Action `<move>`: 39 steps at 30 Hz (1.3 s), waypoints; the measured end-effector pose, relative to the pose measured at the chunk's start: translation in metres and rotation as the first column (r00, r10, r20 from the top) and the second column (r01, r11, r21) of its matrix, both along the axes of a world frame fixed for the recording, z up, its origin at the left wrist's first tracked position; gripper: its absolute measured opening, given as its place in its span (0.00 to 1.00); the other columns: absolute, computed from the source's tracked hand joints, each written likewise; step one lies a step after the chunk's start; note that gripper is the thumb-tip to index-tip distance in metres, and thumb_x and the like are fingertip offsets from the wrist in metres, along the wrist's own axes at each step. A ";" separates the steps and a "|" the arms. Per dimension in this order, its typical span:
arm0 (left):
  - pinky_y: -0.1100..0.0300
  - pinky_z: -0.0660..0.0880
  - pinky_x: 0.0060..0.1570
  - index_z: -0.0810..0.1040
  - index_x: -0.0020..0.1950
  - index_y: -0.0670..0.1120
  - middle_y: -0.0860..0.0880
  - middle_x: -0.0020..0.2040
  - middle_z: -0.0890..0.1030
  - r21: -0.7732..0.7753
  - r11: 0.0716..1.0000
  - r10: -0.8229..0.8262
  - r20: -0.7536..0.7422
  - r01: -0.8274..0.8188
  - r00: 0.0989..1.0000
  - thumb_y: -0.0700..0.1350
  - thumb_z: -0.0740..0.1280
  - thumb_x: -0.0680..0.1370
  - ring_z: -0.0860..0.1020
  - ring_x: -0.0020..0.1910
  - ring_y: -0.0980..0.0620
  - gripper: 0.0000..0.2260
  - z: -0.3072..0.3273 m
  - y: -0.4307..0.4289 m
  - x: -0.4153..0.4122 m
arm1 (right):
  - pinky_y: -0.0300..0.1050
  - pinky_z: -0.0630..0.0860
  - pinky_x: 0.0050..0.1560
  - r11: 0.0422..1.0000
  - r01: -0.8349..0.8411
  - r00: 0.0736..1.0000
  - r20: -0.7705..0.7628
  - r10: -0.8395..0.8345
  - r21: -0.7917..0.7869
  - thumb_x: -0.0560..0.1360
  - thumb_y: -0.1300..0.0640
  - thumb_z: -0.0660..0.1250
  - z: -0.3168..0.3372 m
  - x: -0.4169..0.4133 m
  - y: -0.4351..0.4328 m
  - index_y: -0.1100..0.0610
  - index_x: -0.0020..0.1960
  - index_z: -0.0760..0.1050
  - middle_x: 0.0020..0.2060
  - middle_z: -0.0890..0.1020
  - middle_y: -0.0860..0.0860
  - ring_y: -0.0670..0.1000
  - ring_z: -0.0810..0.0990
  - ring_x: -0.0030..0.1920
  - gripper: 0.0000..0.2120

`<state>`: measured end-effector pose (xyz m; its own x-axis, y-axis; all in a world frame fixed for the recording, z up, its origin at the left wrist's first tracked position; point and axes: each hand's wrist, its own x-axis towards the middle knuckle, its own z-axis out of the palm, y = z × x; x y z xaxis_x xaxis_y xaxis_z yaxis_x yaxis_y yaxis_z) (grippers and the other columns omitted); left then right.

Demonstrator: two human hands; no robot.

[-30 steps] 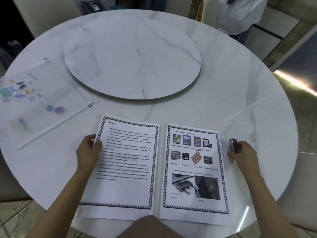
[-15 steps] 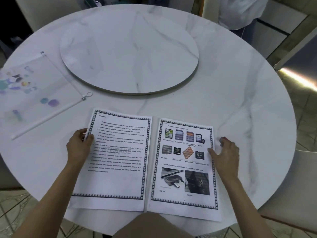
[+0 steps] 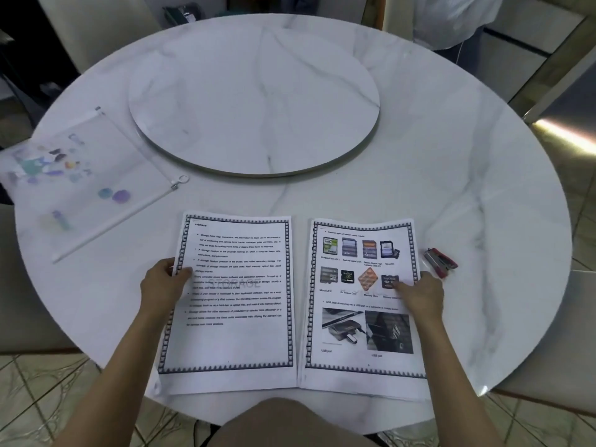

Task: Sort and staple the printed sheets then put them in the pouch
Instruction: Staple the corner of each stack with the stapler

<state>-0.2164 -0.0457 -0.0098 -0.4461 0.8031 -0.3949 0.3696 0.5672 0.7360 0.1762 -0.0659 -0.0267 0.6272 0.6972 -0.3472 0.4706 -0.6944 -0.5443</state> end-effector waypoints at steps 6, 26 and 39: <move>0.44 0.73 0.59 0.76 0.59 0.43 0.42 0.52 0.80 0.088 0.996 -0.006 0.124 -0.005 0.992 0.40 0.64 0.77 0.78 0.53 0.41 0.11 -0.002 0.000 -0.010 | 0.53 0.75 0.56 0.979 0.072 0.963 -0.271 -0.018 0.189 0.75 0.61 0.64 0.019 0.002 -0.008 0.63 0.59 0.71 0.54 0.79 0.59 0.59 0.79 0.51 0.13; 0.51 0.75 0.53 0.70 0.63 0.46 0.42 0.55 0.79 0.134 0.984 -0.155 0.326 0.117 0.933 0.43 0.58 0.80 0.78 0.51 0.43 0.12 -0.014 0.013 -0.027 | 0.33 0.76 0.25 0.866 0.223 0.905 -0.425 -0.013 0.448 0.75 0.62 0.64 0.114 -0.047 0.011 0.59 0.58 0.72 0.40 0.80 0.53 0.40 0.79 0.24 0.12; 0.61 0.75 0.44 0.70 0.61 0.46 0.45 0.53 0.78 0.177 0.956 -0.286 0.400 0.233 0.871 0.42 0.57 0.81 0.79 0.46 0.50 0.10 -0.022 0.018 -0.040 | 0.33 0.74 0.23 0.898 0.268 0.876 -0.476 -0.076 0.350 0.74 0.66 0.64 0.073 -0.116 0.031 0.61 0.57 0.72 0.41 0.79 0.60 0.42 0.78 0.21 0.11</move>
